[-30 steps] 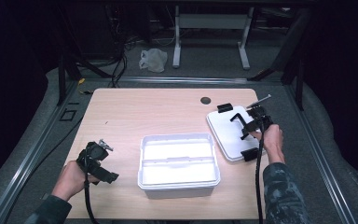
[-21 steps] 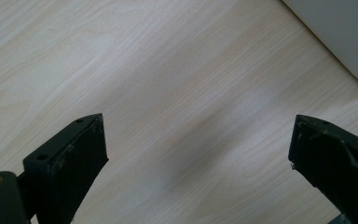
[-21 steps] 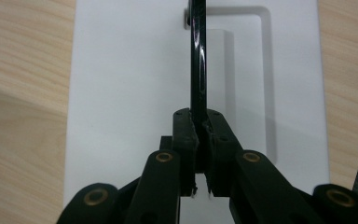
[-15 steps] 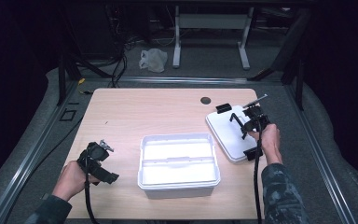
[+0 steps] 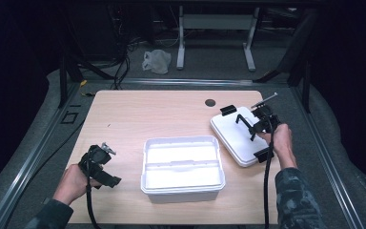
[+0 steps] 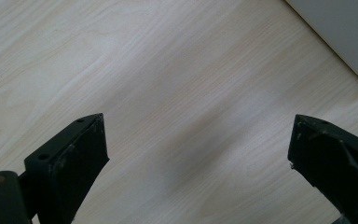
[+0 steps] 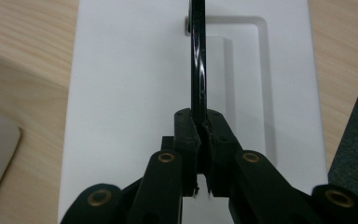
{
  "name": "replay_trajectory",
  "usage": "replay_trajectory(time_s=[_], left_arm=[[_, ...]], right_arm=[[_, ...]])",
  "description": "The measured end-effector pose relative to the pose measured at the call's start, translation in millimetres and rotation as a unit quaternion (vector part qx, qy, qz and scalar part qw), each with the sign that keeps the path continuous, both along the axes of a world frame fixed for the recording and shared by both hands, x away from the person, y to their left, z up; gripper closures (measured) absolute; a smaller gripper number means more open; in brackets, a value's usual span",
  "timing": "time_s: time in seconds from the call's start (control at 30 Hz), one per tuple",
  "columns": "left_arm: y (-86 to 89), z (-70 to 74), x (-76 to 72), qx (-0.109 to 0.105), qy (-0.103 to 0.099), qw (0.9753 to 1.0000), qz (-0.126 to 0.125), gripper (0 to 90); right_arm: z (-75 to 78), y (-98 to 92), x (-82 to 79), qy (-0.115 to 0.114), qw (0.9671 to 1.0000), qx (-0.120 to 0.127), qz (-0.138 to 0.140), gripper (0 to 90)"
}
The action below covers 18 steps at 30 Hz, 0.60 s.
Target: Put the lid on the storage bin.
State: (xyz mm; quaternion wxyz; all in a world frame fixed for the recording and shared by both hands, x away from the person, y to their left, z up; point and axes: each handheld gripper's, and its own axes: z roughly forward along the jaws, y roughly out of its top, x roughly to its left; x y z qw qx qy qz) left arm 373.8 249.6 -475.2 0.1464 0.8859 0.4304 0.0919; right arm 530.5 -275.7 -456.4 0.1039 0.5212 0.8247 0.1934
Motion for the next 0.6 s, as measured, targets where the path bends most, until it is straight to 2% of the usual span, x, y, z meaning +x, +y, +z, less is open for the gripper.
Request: replay_trajectory(time_s=[0.43,0.6], left_arm=[[5.4,0.3,1.4,-0.004,0.000,1.0000,0.006,4.4],[6.8,-0.8,2.3,-0.005,0.002,0.9999,0.008,4.5]], right_arm=[[59.1,-9.5,-28.6,-0.045,0.9983,0.000,0.038,85.6],[80.3,-10.5,-42.8,-0.064,0.9964,-0.001,0.056,85.6]])
